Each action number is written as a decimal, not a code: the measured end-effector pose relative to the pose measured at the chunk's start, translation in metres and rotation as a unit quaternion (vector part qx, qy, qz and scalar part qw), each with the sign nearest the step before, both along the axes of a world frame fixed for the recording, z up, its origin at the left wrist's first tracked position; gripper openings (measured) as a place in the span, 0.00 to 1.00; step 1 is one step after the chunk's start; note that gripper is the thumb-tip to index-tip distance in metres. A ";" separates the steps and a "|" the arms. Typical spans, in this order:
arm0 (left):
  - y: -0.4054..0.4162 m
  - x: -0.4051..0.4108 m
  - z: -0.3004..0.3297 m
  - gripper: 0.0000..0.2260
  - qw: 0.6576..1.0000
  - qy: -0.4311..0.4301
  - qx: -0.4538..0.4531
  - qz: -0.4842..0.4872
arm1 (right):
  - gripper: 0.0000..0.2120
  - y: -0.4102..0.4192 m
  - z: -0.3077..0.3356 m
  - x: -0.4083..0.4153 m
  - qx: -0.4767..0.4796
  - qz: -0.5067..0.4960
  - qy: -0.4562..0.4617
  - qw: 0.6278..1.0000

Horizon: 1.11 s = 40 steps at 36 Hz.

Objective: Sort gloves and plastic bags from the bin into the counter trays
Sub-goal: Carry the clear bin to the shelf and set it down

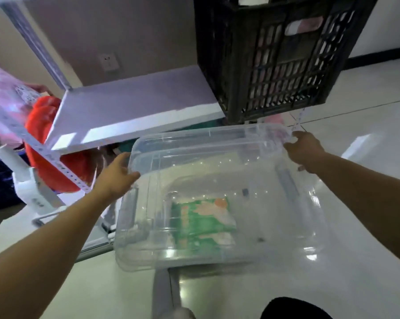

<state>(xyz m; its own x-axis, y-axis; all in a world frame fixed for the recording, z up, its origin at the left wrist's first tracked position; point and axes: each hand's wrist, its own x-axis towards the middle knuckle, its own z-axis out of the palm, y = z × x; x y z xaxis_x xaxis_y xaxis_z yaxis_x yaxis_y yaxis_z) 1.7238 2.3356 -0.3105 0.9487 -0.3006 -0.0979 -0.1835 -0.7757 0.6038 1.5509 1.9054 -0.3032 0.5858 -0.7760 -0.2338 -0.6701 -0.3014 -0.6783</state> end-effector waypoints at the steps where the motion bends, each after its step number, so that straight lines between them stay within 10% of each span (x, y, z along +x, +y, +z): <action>1: 0.002 0.003 -0.005 0.24 0.999 -0.014 0.032 -0.005 | 0.24 0.001 -0.005 0.006 -0.014 0.007 0.010 1.000; 16: 0.017 -0.022 -0.057 0.24 0.995 -0.052 0.083 -0.035 | 0.26 0.010 -0.049 0.027 -0.032 0.060 0.035 0.997; 20: 0.022 -0.019 -0.063 0.27 0.992 -0.046 0.116 0.003 | 0.27 0.049 -0.041 0.026 -0.246 0.127 0.121 0.953; 23: 0.025 -0.014 -0.062 0.33 0.993 0.072 -0.031 0.088 | 0.31 0.108 -0.033 0.029 -0.299 0.261 0.084 0.914; 28: 0.058 -0.016 -0.058 0.40 0.845 0.431 -0.245 0.200 | 0.36 0.223 -0.043 0.026 -0.271 0.461 0.039 0.844; 32: 0.086 -0.007 -0.054 0.45 0.779 0.496 -0.337 0.185 | 0.36 0.276 -0.063 0.026 -0.272 0.478 0.045 0.834; 40: 0.074 -0.007 -0.027 0.32 0.865 0.444 -0.191 0.135 | 0.36 0.290 -0.088 0.012 -0.304 0.436 0.052 0.845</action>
<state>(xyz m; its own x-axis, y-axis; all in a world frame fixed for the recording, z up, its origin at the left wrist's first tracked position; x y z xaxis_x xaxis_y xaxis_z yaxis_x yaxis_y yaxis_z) 1.7165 2.4093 -0.3372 0.5904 -0.2513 -0.7670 0.6416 -0.4303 0.6349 1.5628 2.1955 -0.3907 0.9980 -0.0550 -0.0320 -0.0597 -0.9834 -0.1713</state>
